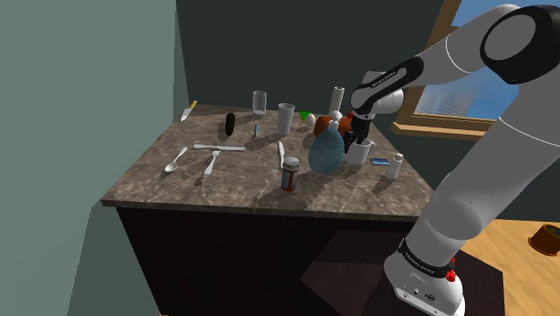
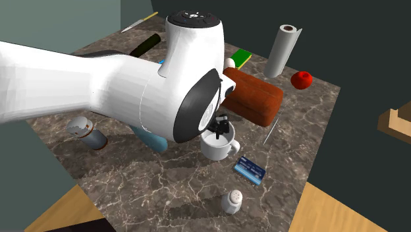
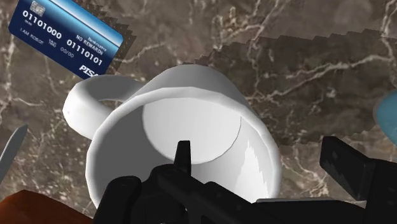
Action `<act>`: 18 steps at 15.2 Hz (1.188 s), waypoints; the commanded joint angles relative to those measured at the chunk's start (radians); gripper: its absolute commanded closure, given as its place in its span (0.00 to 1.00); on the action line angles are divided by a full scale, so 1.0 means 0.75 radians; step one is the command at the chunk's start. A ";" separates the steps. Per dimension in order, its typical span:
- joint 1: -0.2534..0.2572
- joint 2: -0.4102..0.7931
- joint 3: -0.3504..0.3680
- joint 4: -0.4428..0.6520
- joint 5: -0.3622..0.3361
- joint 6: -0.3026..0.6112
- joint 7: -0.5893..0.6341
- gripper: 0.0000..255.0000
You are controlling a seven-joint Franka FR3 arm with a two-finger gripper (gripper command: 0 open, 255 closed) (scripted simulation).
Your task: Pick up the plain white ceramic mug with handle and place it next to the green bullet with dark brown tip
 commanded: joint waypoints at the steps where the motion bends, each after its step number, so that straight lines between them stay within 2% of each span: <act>1: 0.000 0.003 0.000 -0.001 0.002 0.004 -0.001 0.00; 5: 0.000 0.002 0.000 -0.001 0.002 0.003 -0.001 0.00; 6: 0.000 0.002 0.000 -0.001 0.002 0.003 -0.001 1.00; 15: 0.000 0.003 0.000 -0.001 0.002 0.004 -0.001 1.00; 18: -0.004 -0.039 0.008 0.022 -0.021 -0.056 0.017 1.00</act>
